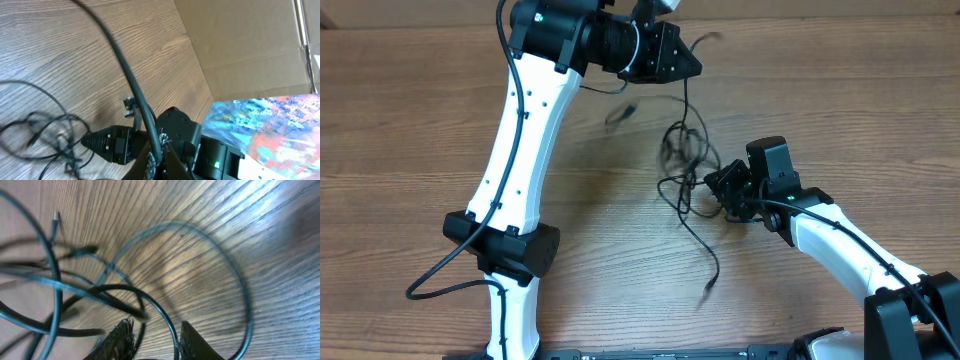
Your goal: Untangle cables
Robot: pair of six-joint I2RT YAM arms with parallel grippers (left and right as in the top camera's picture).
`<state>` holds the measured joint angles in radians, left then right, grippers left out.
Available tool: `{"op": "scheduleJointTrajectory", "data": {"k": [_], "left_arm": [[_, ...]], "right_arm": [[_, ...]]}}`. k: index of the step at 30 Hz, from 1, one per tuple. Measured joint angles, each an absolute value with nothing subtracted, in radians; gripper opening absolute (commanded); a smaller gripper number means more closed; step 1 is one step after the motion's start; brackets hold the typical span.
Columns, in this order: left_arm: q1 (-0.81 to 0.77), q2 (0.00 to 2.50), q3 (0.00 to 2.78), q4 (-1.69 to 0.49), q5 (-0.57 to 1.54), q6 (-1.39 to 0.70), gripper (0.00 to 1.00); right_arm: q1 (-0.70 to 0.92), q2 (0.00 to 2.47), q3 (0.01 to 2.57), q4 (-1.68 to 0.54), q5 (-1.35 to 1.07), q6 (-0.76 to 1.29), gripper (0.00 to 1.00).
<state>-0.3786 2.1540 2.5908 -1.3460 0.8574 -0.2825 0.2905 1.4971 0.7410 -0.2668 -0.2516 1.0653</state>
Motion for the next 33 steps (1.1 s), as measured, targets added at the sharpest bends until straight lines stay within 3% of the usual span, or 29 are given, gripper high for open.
{"op": "scheduleJointTrajectory", "data": {"k": [3, 9, 16, 23, 29, 33], "left_arm": [[-0.379, 2.154, 2.591, -1.346, 0.86, -0.286, 0.04], [-0.379, 2.154, 2.591, -1.345, 0.861, -0.286, 0.04], [-0.379, 2.154, 2.591, -1.296, 0.861, -0.347, 0.04], [-0.379, 2.154, 2.591, -1.225, 0.861, -0.462, 0.04], [-0.378, 2.154, 2.632, -1.182, 0.861, -0.553, 0.04], [-0.378, 2.154, 2.74, -1.179, 0.861, -0.572, 0.04]], "right_arm": [[0.29, 1.497, 0.741, -0.273, -0.239, 1.023, 0.32], [0.255, 1.497, 0.741, -0.224, -0.285, 0.913, 0.47], [0.196, 1.495, 0.744, 0.045, -0.646, 0.694, 0.6], [0.342, 1.494, 0.744, 0.051, -0.625, 0.59, 0.59], [0.429, 1.494, 0.744, 0.03, -0.311, 0.604, 0.58], [0.432, 1.501, 0.744, 0.022, -0.137, 0.654, 0.49]]}}
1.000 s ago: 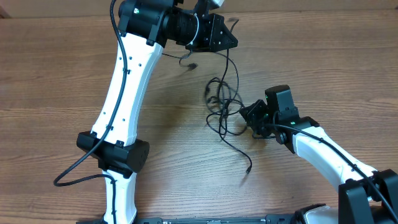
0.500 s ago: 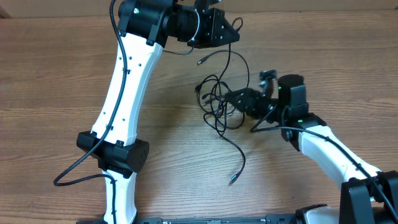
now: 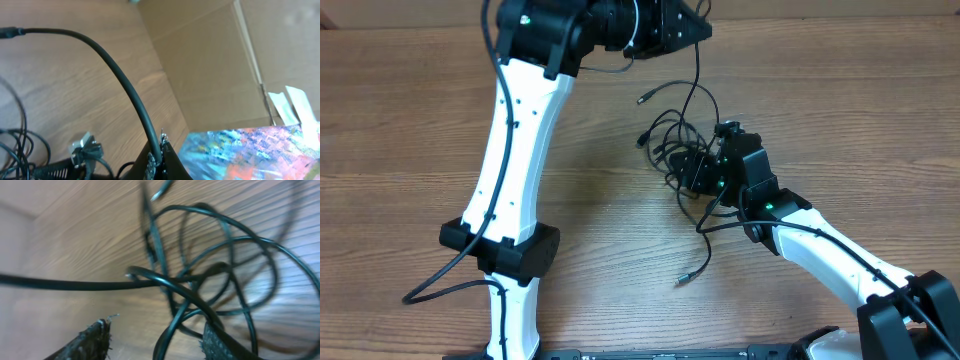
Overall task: Untangle cables
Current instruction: 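Pull the left gripper far to the upper left, stretching the cable out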
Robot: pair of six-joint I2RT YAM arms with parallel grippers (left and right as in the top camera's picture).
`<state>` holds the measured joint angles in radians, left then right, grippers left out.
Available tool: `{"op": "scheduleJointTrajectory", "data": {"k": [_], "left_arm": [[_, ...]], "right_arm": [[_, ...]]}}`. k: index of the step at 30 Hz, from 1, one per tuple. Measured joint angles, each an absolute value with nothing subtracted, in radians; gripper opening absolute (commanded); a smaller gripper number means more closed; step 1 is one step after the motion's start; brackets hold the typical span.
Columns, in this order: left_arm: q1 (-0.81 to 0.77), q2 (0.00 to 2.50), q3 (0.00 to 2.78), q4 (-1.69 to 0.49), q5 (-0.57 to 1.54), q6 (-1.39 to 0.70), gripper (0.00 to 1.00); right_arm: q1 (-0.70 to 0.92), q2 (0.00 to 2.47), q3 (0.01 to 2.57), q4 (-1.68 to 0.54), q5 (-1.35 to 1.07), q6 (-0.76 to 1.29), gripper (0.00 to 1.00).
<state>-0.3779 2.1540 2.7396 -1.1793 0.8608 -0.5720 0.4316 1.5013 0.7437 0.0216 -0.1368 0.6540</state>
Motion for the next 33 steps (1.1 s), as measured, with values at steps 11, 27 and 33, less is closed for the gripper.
{"op": "scheduleJointTrajectory", "data": {"k": [11, 27, 33], "left_arm": [[-0.329, 2.153, 2.932, -1.29, 0.814, -0.572, 0.04], [-0.102, 2.153, 2.964, -1.583, 0.558, -0.414, 0.04], [0.078, 2.153, 2.965, -1.61, 0.496, -0.394, 0.04]], "right_arm": [[0.402, 1.559, 0.744, -0.107, 0.188, 0.722, 0.38], [0.026, 1.56, 0.744, -0.239, 0.128, 0.736, 0.04], [-0.109, 1.56, 0.744, -0.285, 0.09, 0.735, 0.04]]}}
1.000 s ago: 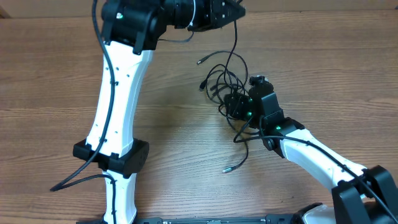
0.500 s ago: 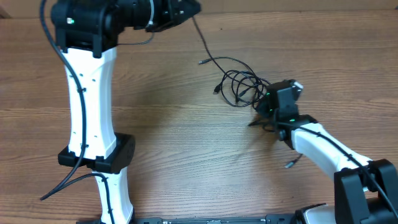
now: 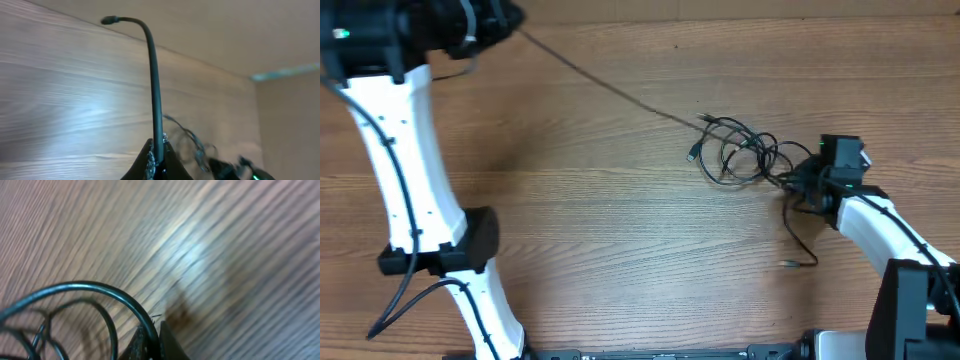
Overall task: Untangle cables
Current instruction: 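Pull the left gripper far to the upper left, stretching the cable out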
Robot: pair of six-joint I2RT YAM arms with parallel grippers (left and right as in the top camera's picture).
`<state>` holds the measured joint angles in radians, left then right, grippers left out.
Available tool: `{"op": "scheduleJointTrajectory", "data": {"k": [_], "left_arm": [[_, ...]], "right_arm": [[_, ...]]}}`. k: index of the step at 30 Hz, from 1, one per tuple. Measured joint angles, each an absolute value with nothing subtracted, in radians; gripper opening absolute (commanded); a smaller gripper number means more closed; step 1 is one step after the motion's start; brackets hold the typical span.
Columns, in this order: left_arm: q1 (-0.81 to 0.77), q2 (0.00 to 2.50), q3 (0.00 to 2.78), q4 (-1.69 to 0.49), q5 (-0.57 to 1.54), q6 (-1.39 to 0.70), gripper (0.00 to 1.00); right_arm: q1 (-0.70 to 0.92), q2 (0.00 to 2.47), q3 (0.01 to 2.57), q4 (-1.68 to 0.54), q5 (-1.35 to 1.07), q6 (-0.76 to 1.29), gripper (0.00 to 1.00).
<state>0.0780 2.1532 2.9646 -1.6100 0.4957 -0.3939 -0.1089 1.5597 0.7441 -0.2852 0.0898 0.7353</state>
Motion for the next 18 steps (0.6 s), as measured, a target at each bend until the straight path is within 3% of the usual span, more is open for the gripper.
{"op": "scheduleJointTrajectory", "data": {"k": [4, 10, 18], "left_arm": [[0.164, 2.153, 2.965, -1.625, 0.451, -0.382, 0.04], [0.168, 2.153, 2.965, -1.628, 0.375, -0.369, 0.04], [0.21, 2.153, 2.965, -1.583, 0.279, -0.327, 0.04]], "right_arm": [[-0.187, 1.56, 0.744, -0.281, -0.036, 0.733, 0.04], [-0.208, 1.56, 0.751, -0.311, -0.162, 0.669, 0.04], [-0.257, 1.544, 0.915, -0.521, -0.142, 0.587, 0.06]]}}
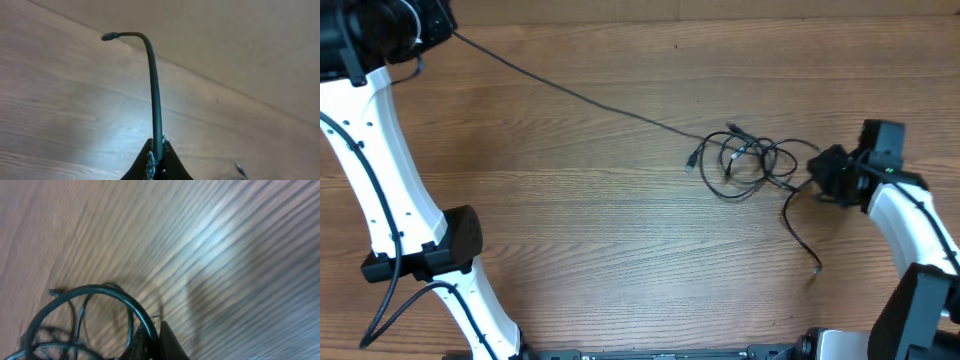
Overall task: Untangle cables
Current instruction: 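Pull the left gripper far to the upper left, stretching the cable out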
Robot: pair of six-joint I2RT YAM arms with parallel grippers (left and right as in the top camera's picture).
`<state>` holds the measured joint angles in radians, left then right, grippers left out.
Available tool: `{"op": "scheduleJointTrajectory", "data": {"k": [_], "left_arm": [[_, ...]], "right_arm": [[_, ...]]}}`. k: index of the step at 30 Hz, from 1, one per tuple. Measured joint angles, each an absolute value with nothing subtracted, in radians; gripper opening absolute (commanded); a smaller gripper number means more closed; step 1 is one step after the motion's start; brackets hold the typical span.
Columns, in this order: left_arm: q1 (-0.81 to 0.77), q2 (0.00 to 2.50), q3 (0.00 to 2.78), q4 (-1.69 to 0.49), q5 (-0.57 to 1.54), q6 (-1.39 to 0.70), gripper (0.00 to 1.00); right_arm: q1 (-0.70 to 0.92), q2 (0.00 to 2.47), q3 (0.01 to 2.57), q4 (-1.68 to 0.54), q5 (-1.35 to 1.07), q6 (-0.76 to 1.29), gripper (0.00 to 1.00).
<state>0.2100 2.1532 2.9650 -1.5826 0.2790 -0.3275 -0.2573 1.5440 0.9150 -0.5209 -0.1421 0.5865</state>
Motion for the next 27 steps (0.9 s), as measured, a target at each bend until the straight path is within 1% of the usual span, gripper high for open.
{"op": "scheduleJointTrajectory", "data": {"k": [1, 3, 5, 8, 12, 16, 24, 27], "left_arm": [[0.224, 2.153, 2.965, -1.575, 0.276, -0.325, 0.04], [0.277, 2.153, 2.965, -1.572, 0.269, -0.317, 0.04], [0.308, 2.153, 2.965, -1.581, 0.263, -0.313, 0.04], [0.336, 2.153, 2.965, -1.607, 0.25, -0.313, 0.05], [0.298, 2.153, 2.965, -1.643, 0.265, -0.31, 0.05], [0.208, 2.153, 2.965, -1.647, 0.3, -0.31, 0.05], [0.022, 2.154, 2.965, -1.685, 0.284, -0.307, 0.04], [-0.048, 2.163, 2.965, -1.686, 0.256, -0.306, 0.04]], "right_arm": [[-0.269, 1.541, 0.932, -0.538, -0.124, 0.584, 0.14], [-0.295, 1.538, 0.955, -0.557, -0.081, 0.578, 0.21], [-0.308, 1.538, 0.956, -0.561, -0.074, 0.559, 0.25], [-0.315, 1.538, 0.956, -0.562, -0.117, 0.518, 0.33], [-0.313, 1.538, 0.957, -0.561, -0.246, 0.485, 0.44], [-0.314, 1.538, 0.958, -0.572, -0.308, 0.472, 0.48], [-0.313, 1.538, 0.958, -0.623, -0.423, 0.427, 0.48], [-0.314, 1.538, 0.958, -0.622, -0.483, 0.413, 0.45]]}}
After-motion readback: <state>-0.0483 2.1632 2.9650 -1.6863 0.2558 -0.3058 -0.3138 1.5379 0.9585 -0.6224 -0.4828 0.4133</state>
